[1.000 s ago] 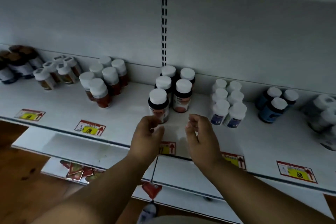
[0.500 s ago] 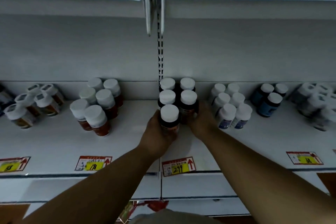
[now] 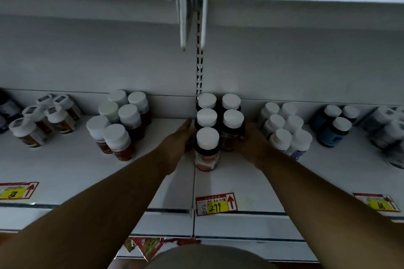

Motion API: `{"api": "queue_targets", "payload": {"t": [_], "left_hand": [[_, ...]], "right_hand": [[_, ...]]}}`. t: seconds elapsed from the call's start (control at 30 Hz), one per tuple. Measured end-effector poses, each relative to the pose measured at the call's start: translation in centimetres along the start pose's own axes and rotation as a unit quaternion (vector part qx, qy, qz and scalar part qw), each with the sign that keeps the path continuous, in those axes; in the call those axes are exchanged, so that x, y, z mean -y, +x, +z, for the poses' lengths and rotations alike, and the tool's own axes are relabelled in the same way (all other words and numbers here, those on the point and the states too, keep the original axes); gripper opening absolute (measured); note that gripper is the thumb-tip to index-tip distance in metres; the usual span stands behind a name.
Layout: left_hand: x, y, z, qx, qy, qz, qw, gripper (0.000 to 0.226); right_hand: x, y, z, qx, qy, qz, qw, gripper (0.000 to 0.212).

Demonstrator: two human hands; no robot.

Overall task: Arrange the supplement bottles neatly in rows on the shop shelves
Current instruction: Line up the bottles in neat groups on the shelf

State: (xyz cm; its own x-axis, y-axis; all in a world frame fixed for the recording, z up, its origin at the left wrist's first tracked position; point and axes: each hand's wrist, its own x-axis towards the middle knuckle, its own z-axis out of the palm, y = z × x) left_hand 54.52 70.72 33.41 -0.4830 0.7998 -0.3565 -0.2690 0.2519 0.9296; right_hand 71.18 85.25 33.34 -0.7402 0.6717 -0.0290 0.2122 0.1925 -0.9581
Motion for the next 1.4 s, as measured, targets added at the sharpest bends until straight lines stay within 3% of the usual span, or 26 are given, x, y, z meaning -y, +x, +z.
{"api": "queue_targets", "payload": {"t": [0.1,0.3,0.4,0.5,0.57,0.7,1.0,1.2,1.4], "left_hand": [[0.1,0.2,0.4,0.021,0.054,0.015,0.998,0.049],[-0.5,-0.2,0.9,0.01,0.048,0.019,0.999,0.044],[0.4,-0.7,0.6,-0.042,0.047,0.023,0.998,0.043],[1.6,-2.9,0.0,-0.11,0.173,0.072,0.976,0.031],[2.1,-4.7,-0.2,-0.097,0.273,0.107,0.951,0.031],[2.8,-5.7,0.0,-0.064,0.301,0.136,0.942,0.036],[2.7,-5.1,0.1,-0.066,0.319,0.16,0.932,0.036],[3.4,-7.5,-0.2,-0.09,0.291,0.156,0.94,0.04],[4.5,-12.7,-1.7,-0.18,0.269,0.154,0.934,0.029]], "right_hand": [[-0.2,0.3,-0.1,0.001,-0.005,0.005,1.0,0.076],[-0.1,0.1,-0.1,-0.004,0.001,0.01,1.0,0.068],[0.1,-0.7,0.2,-0.032,-0.015,0.024,0.999,0.062],[-0.7,-2.9,1.3,-0.148,-0.09,0.045,0.984,0.068],[-0.5,-5.1,2.7,-0.181,-0.132,0.031,0.974,0.047],[0.4,-7.0,5.8,-0.076,-0.106,-0.016,0.991,0.041],[0.0,-6.8,6.9,-0.128,-0.123,-0.024,0.984,0.053],[0.4,-8.9,7.5,-0.164,-0.148,-0.032,0.975,0.036],[1.9,-11.1,10.1,-0.075,-0.127,-0.045,0.988,0.023]]}}
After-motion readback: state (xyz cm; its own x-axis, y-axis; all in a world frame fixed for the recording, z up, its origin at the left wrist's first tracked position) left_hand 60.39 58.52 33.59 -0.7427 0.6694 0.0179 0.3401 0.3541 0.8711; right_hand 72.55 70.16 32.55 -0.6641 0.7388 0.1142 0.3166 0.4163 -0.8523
